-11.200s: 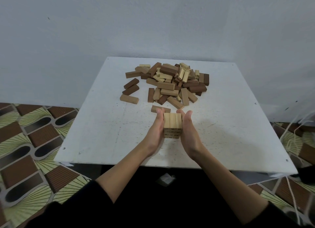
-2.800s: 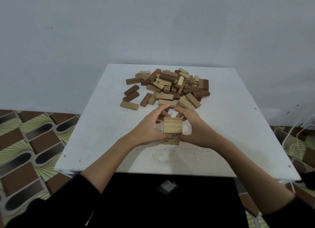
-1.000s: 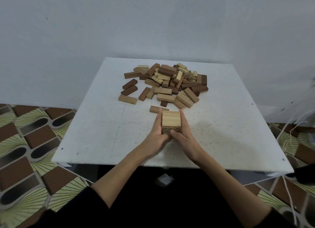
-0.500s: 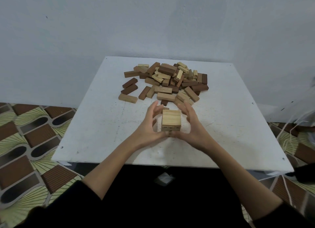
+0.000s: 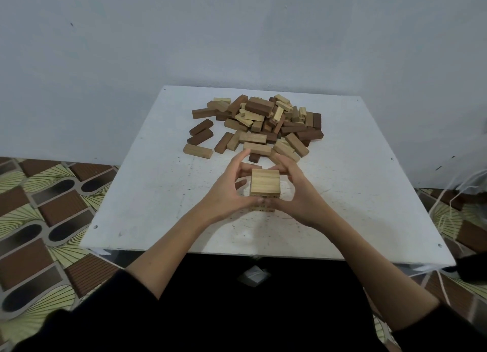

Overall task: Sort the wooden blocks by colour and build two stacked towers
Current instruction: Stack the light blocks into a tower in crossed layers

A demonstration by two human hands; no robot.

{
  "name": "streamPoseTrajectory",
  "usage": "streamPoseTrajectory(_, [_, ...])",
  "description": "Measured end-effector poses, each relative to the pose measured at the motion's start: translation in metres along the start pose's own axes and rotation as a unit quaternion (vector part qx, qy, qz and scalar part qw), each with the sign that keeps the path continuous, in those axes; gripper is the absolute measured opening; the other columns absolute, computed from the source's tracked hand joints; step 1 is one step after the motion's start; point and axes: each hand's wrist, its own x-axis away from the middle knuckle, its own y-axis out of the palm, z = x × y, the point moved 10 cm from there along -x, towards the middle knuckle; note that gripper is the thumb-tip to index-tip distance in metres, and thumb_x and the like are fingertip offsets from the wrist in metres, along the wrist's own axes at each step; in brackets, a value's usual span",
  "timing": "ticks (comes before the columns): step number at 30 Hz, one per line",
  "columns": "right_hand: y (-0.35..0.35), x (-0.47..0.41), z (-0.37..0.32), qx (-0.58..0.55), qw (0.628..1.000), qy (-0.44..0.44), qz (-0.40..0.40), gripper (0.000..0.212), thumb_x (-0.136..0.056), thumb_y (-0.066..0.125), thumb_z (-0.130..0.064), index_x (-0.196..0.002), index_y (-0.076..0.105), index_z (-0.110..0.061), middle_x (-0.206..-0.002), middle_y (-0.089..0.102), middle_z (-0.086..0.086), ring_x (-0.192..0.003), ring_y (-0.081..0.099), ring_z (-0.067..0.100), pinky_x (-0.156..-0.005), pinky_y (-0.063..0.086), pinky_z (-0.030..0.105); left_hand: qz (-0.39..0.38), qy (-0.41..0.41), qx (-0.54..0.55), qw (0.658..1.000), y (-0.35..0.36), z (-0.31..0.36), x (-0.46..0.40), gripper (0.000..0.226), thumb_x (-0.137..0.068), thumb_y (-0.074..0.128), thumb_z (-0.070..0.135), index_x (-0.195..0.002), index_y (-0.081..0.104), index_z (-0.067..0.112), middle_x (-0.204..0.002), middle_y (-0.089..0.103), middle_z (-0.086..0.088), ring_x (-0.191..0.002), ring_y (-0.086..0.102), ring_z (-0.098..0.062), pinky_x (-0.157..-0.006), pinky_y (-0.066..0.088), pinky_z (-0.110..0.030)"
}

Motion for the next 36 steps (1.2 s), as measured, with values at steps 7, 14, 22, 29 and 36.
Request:
streamPoseTrajectory(7, [-0.0008,0.0006,0.0033,0.025,1.0,-0.004,0.004,0.089,-0.074,0.078,-0.021,-0.146,0.025,-0.015,-0.121,0.048,0.0,-0.121,0.042,0.017,-0.105,0.036,0.036,0.003,-0.004,0.005,1.0,0.0013,-0.0026,0.0005,0.102,-0.065,0.08,0.025,-0.146,0.018,0.031,-0.127,0.053,0.001,-0.123,0.049,-0.007,-0.109,0.037,-0.033])
streamPoseTrajectory(14, [-0.0002,0.0001,0.0039,0.031,1.0,-0.003,0.003,0.086,-0.076,0.077,-0.017,-0.145,0.025,-0.018,-0.122,0.047,-0.001,-0.12,0.042,0.016,-0.104,0.037,0.037,0.004,-0.008,-0.002,1.0,-0.0005,-0.0058,-0.0025,0.1,-0.071,0.082,0.011,-0.147,0.02,0.028,-0.128,0.052,0.0,-0.122,0.049,-0.009,-0.108,0.039,-0.032])
streamPoseTrajectory(22, [-0.0015,-0.0009,0.0039,0.027,1.0,-0.002,-0.002,0.089,-0.074,0.078,-0.022,-0.145,0.026,-0.015,-0.122,0.048,-0.003,-0.12,0.042,0.013,-0.102,0.035,0.028,0.004,-0.008,-0.002,1.0,-0.0017,-0.007,-0.0022,0.102,-0.067,0.084,0.021,-0.148,0.021,0.028,-0.127,0.054,0.008,-0.12,0.049,-0.002,-0.104,0.037,-0.027])
streamPoseTrajectory(29, [-0.0012,-0.0006,0.0032,0.035,0.999,-0.008,-0.006,0.085,-0.075,0.077,-0.016,-0.144,0.027,-0.017,-0.122,0.049,-0.003,-0.118,0.043,0.011,-0.1,0.035,0.025,0.009,0.004,-0.004,1.0,-0.0016,-0.0044,0.0004,0.098,-0.066,0.08,0.025,-0.146,0.023,0.027,-0.126,0.055,0.006,-0.121,0.049,-0.002,-0.106,0.038,-0.034])
streamPoseTrajectory(36, [-0.0026,-0.0025,0.0025,0.036,0.999,-0.003,-0.006,0.086,-0.075,0.078,-0.016,-0.144,0.028,-0.018,-0.121,0.049,-0.003,-0.117,0.043,0.01,-0.099,0.037,0.026,0.018,0.005,-0.003,1.0,-0.0029,-0.0028,0.0012,0.098,-0.065,0.08,0.027,-0.146,0.025,0.025,-0.125,0.057,0.006,-0.121,0.05,-0.003,-0.108,0.039,-0.039])
